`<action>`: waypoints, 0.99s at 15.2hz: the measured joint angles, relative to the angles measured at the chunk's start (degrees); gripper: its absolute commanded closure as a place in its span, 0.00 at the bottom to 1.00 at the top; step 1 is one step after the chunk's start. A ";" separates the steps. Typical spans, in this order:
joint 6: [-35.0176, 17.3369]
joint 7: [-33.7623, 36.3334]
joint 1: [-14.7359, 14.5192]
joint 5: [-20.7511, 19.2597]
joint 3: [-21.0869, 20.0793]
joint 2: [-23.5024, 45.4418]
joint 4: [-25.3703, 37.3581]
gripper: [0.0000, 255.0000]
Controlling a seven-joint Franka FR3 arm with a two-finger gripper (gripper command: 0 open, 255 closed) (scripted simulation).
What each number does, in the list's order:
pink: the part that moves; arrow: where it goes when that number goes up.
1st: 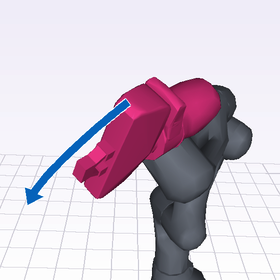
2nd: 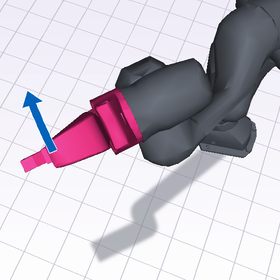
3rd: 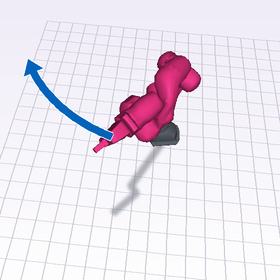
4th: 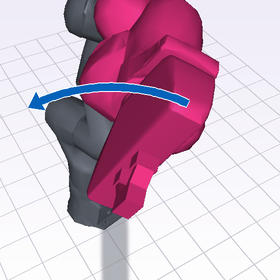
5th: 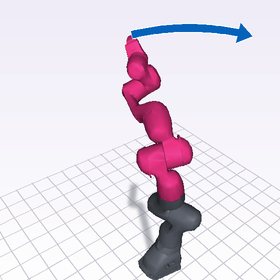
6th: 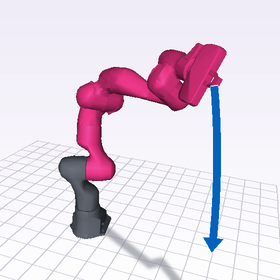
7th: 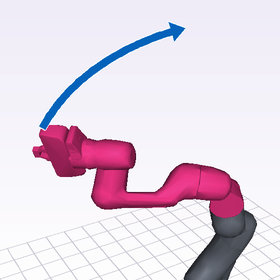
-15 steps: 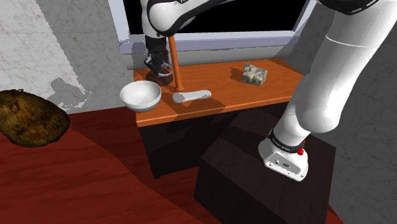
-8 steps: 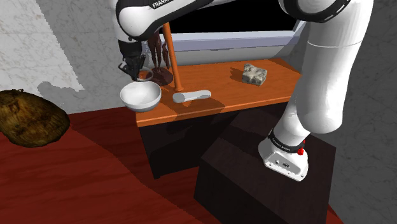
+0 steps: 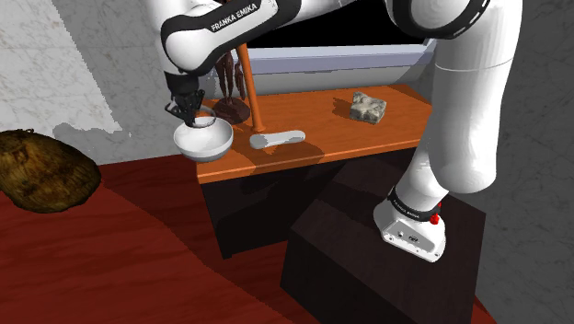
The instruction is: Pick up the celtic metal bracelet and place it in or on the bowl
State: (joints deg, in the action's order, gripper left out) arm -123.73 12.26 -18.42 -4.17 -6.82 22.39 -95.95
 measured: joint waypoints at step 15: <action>-5.26 0.43 -0.16 -0.53 0.23 2.77 -2.49 0.00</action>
State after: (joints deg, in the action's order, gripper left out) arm -128.99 12.69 -18.57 -4.70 -6.59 25.16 -98.45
